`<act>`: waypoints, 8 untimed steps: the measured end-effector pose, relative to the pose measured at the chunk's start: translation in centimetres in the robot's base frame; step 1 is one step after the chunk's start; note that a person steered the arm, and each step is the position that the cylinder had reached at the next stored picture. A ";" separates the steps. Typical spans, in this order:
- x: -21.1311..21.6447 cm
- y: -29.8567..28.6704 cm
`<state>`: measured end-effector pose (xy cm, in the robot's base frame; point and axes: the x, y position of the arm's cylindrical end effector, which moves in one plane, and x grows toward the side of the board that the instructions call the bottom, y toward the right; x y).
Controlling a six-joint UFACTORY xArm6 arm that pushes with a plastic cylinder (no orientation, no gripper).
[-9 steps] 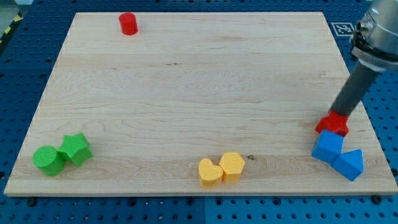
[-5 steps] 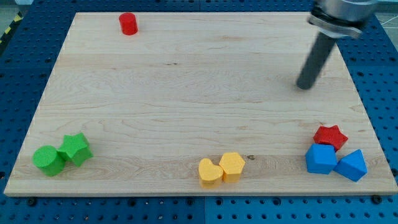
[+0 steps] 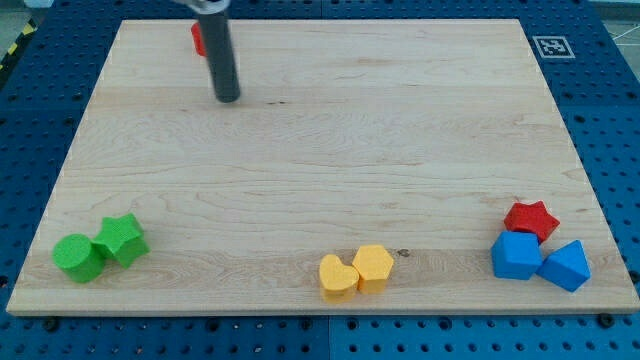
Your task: Push the red circle slightly right
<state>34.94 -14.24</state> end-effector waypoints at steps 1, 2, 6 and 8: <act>-0.5 -4.9; -3.8 -9.9; -15.7 -11.5; -12.0 -5.6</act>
<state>22.89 -19.80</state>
